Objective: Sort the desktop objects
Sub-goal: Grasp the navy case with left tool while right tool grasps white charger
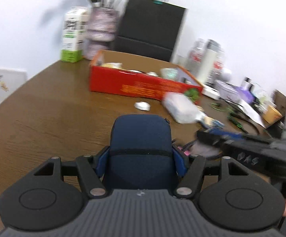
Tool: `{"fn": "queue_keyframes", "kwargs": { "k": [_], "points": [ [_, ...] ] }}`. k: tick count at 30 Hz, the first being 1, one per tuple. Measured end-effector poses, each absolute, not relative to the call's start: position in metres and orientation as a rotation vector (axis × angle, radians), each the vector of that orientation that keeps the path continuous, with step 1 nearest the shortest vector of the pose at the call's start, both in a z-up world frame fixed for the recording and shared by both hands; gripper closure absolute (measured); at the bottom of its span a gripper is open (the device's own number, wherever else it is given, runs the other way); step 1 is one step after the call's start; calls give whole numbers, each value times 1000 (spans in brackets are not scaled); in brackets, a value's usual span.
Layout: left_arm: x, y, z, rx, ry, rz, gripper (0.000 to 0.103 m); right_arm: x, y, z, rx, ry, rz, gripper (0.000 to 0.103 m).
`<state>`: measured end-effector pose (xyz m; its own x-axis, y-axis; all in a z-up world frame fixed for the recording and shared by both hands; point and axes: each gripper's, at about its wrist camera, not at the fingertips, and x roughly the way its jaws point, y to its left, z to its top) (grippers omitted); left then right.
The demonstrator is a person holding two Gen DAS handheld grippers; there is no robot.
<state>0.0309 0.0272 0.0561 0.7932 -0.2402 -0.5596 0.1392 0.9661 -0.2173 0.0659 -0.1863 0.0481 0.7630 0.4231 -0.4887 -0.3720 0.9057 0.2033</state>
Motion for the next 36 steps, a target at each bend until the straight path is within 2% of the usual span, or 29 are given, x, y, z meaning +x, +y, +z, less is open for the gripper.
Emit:
{"fn": "queue_keyframes", "kwargs": {
  "k": [3, 6, 12, 21, 25, 30, 32, 33, 36],
  "points": [
    [29, 9, 50, -133, 625, -232, 37, 58, -208, 40, 306, 604, 489, 72],
    [34, -3, 32, -126, 687, -241, 37, 50, -209, 32, 270, 589, 416, 72],
    [26, -25, 15, 12, 671, -203, 37, 66, -258, 16, 692, 617, 519, 73],
    [21, -2, 47, -44, 618, -184, 36, 35, -250, 59, 263, 469, 299, 72],
    [29, 9, 44, 7, 634, -86, 36, 44, -252, 54, 73, 574, 197, 72],
    [48, 23, 26, 12, 704, -30, 36, 54, -254, 31, 41, 638, 167, 72],
    [52, 24, 20, 13, 722, -30, 33, 57, -252, 28, 50, 640, 167, 70],
    [52, 24, 19, 16, 716, -31, 31, 57, -252, 26, 53, 645, 173, 64],
    [51, 23, 21, 38, 677, -53, 18, 54, -246, 19, 30, 655, 175, 56]
  ]
}}
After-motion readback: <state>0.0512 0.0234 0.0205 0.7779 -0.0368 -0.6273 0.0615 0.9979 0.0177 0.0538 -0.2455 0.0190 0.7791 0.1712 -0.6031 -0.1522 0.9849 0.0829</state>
